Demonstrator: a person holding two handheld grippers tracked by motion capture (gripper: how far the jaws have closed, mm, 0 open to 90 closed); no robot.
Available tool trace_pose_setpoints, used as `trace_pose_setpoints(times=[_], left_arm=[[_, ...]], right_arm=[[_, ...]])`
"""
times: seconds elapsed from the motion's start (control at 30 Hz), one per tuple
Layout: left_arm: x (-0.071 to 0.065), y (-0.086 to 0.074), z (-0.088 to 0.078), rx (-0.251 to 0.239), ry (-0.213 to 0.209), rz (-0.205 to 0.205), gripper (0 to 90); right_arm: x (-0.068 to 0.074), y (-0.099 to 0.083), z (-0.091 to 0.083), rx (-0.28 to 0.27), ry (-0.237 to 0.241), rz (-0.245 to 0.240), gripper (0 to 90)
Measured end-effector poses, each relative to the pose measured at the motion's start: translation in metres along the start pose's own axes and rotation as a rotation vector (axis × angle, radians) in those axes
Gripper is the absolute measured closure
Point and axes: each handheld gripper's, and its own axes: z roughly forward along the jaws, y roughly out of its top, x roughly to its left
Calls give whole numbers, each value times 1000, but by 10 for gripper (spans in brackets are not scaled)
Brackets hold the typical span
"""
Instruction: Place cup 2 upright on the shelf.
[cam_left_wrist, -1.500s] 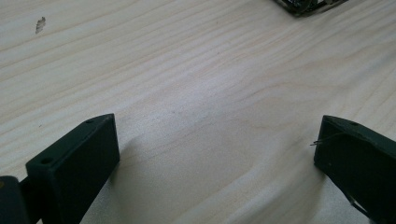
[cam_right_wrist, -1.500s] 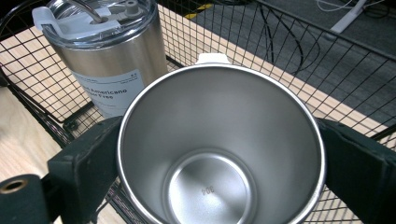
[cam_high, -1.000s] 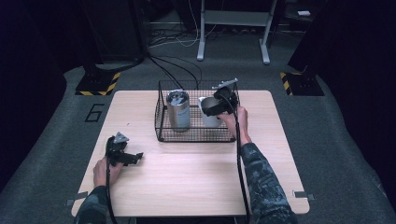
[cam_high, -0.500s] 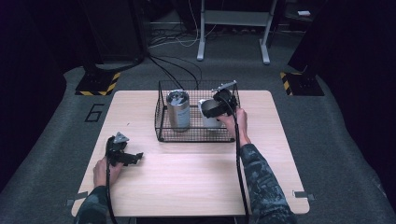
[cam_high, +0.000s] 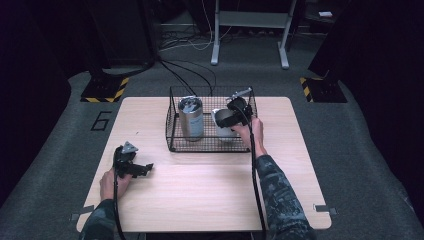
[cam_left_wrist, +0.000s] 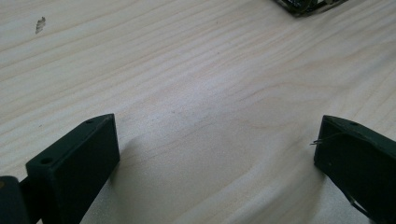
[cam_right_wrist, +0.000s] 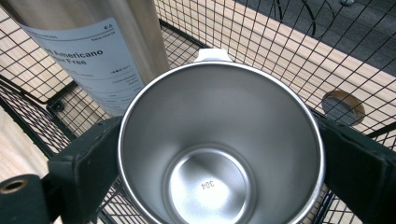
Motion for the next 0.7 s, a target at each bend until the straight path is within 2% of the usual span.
trace_pose_setpoints(times=[0.43, 0.7], left_arm=[[0, 0, 0, 0, 0, 0, 0], [0, 0, 0, 0, 0, 0, 0]], right_arm=[[0, -6, 8, 22, 2, 11, 57], [2, -3, 12, 28, -4, -1, 57]])
